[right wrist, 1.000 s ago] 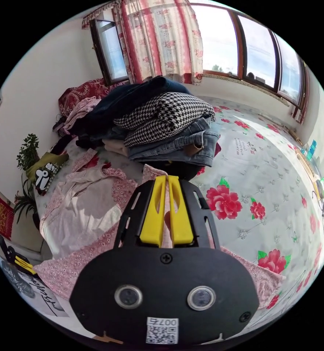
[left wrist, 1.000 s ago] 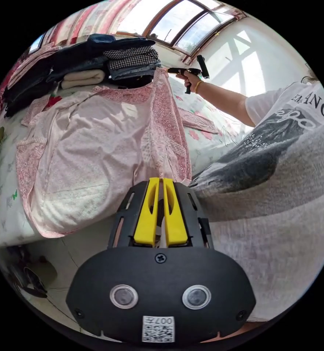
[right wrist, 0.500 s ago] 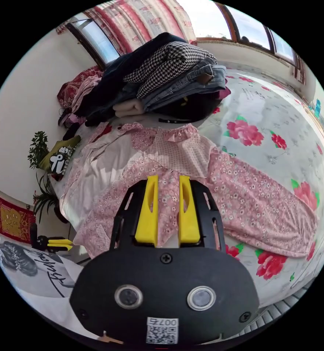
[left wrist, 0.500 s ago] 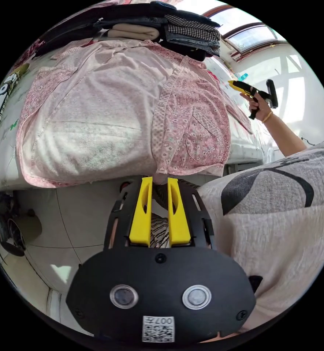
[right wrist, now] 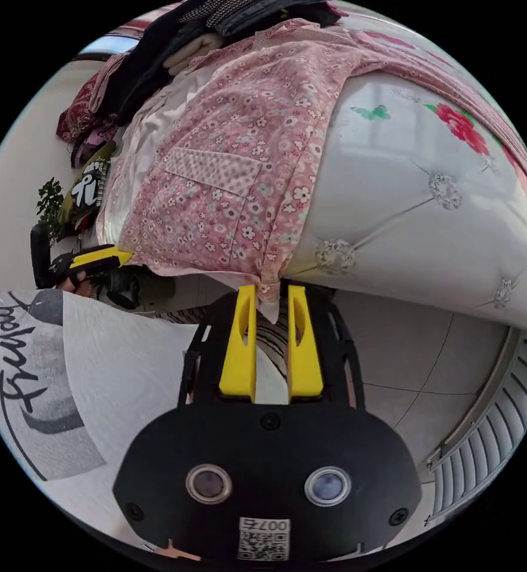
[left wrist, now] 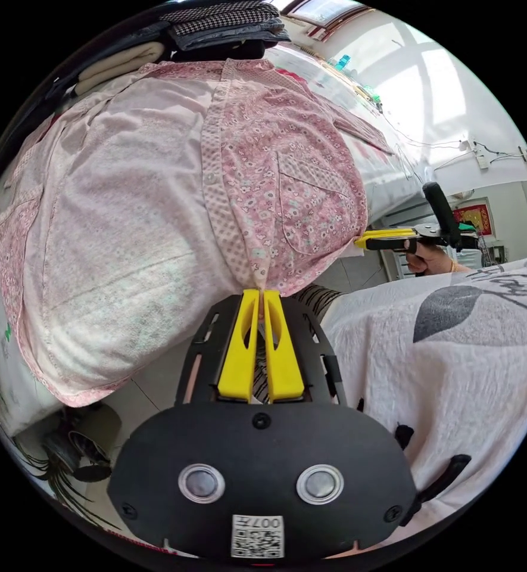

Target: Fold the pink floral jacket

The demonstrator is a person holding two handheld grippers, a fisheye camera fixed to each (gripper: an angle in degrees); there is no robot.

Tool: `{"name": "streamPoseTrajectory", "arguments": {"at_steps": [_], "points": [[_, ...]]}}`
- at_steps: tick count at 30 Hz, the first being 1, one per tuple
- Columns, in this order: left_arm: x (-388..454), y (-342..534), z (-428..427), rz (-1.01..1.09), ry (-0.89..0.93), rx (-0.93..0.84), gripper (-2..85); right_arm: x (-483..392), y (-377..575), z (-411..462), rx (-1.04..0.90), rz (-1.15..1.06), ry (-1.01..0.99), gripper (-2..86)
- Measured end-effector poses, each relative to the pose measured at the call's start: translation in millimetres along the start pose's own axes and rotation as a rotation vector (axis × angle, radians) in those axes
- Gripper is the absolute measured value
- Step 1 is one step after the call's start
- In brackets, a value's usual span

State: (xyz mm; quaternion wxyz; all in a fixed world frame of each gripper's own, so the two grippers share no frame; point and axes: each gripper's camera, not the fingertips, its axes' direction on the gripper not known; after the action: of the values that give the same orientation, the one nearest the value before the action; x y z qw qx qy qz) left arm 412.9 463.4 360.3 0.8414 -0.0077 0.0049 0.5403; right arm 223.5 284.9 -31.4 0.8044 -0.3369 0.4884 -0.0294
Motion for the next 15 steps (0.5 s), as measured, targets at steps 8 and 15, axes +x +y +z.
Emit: {"name": "streamPoseTrajectory", "arguments": {"at_steps": [8,15], "points": [[25,-4,43,0.073,0.02,-0.121,-0.6,33,58,-8,0.066,0.124,0.066,0.4],[27,5,48,0.129,-0.034,-0.192,0.9,42,66,-16,0.143,0.184,-0.046,5.8]]}}
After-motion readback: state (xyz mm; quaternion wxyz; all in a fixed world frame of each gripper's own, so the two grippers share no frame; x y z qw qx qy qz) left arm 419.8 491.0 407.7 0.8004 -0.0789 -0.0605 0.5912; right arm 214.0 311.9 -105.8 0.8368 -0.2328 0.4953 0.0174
